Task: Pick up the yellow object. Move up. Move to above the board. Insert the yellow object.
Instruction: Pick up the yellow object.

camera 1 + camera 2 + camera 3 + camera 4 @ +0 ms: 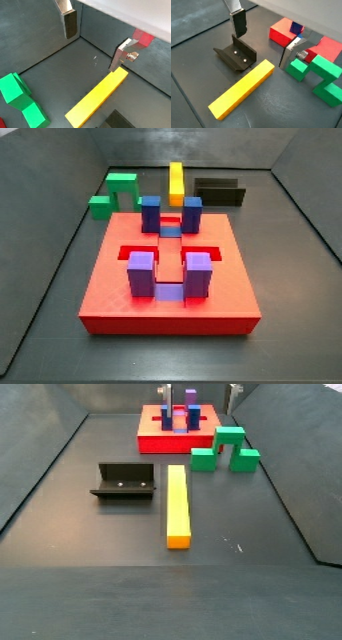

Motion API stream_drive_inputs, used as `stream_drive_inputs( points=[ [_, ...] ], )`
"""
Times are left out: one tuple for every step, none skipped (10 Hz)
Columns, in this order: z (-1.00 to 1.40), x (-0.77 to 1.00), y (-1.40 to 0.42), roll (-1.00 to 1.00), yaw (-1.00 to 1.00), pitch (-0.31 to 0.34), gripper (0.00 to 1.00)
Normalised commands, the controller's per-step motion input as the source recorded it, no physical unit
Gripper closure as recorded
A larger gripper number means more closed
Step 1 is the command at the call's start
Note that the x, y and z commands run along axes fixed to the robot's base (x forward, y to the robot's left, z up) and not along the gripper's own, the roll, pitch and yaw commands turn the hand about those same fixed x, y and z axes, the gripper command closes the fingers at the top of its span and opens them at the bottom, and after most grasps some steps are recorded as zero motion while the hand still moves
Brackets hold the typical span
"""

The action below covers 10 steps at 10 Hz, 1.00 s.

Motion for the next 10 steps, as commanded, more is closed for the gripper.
stream_drive_inputs(
  points=[
    [0.00, 0.00, -0.02, 0.05, 0.00, 0.001, 0.00],
    [0.00, 0.04, -0.14, 0.11, 0.00, 0.043, 0.00],
    [0.00, 0.00, -0.55, 0.32, 0.00, 0.071, 0.00],
    [-0.12, 0.00, -0.67, 0.29, 0.00, 0.000, 0.00],
    [-0.17, -0.08, -0.52, 0.13, 0.00, -0.047, 0.00],
    [-0.06, -0.10, -0.27, 0.04, 0.00, -0.053, 0.00],
    [0.00, 0.00, -0.01, 0.07, 0.00, 0.019, 0.00],
    [-0.03, 0.00, 0.00, 0.01, 0.00, 0.027, 0.00],
    [-0.11, 0.10, 0.00, 0.00, 0.00, 0.024, 0.00],
    [-0.14, 0.14, 0.00, 0.00, 0.00, 0.000, 0.00]
  ],
)
